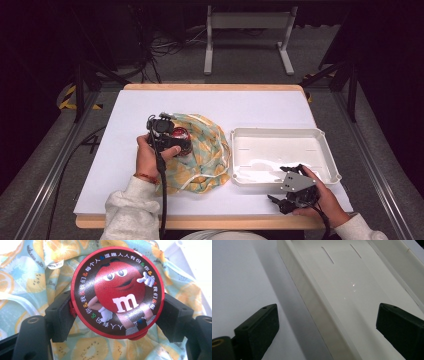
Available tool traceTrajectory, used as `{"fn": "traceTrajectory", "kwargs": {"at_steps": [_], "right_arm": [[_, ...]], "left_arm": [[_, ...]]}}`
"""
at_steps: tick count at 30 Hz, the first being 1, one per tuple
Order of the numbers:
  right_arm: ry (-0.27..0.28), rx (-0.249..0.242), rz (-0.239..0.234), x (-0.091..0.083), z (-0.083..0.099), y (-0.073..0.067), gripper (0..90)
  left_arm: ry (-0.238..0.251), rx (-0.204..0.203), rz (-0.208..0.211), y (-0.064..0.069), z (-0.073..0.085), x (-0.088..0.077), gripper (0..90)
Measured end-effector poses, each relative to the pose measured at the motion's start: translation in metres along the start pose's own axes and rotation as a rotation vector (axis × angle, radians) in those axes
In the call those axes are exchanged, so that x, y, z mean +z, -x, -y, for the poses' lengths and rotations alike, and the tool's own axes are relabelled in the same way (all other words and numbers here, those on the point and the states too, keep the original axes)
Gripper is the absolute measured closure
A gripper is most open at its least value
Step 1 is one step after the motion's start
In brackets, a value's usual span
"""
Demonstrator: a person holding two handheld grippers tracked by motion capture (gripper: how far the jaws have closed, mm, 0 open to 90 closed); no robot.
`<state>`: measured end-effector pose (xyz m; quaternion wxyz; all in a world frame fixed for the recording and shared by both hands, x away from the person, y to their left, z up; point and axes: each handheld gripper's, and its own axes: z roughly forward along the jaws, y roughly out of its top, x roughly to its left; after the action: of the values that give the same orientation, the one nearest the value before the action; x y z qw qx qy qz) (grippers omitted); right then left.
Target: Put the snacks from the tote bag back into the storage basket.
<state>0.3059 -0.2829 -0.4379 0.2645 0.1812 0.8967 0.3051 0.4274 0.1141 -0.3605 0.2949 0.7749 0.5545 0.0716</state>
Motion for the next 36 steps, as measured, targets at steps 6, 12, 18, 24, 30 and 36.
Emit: {"fn": "traceTrajectory", "kwargs": {"at_steps": [6,12,18,24,30,36], "right_arm": [[0.005,-0.001,0.006,0.000,-0.001,0.000,5.3],[0.002,-0.005,0.005,0.000,-0.001,-0.001,5.3],[0.009,-0.003,0.011,-0.001,-0.001,0.000,5.3],[0.006,-0.002,0.009,-0.001,-0.001,0.001,5.3],[0.008,-0.003,0.012,-0.001,-0.001,0.000,5.3],[0.008,-0.004,0.012,-0.001,-0.001,0.000,5.3]], "left_arm": [[0.002,0.006,-0.036,0.001,-0.005,-0.010,24.6],[0.006,0.011,-0.043,0.007,-0.009,-0.017,24.7],[0.004,0.037,-0.047,0.017,-0.015,-0.022,24.7],[-0.002,0.060,-0.048,0.026,-0.020,-0.021,24.6],[-0.007,0.077,-0.037,0.035,-0.023,-0.016,24.7],[-0.009,0.104,-0.027,0.046,-0.027,-0.016,24.6]]}}
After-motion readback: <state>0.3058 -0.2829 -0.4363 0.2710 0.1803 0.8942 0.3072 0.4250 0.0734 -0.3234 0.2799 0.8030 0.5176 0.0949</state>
